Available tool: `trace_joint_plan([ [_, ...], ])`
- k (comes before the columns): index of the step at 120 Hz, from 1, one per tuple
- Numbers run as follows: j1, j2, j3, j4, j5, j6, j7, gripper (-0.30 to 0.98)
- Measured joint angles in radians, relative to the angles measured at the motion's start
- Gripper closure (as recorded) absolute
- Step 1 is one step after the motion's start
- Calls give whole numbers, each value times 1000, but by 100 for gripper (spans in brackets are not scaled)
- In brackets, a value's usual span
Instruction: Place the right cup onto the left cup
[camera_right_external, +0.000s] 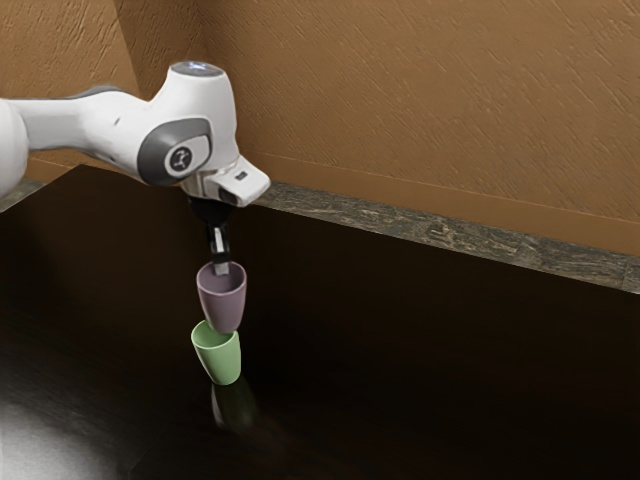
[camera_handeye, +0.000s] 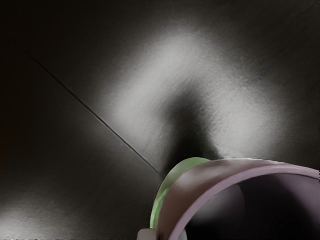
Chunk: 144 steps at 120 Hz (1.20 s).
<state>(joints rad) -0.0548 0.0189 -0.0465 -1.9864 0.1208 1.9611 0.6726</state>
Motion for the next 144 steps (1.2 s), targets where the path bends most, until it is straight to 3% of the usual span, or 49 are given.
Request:
trace_joint_plan([
  [47,-42,-20,53,-27,-3,-4,-5,79],
  [87,-22,5,52,-32,-3,-6,-6,79],
  [115,22,76,54,-17,0,4,-6,79],
  [144,-14,143,53,66,10,8,-2,78],
])
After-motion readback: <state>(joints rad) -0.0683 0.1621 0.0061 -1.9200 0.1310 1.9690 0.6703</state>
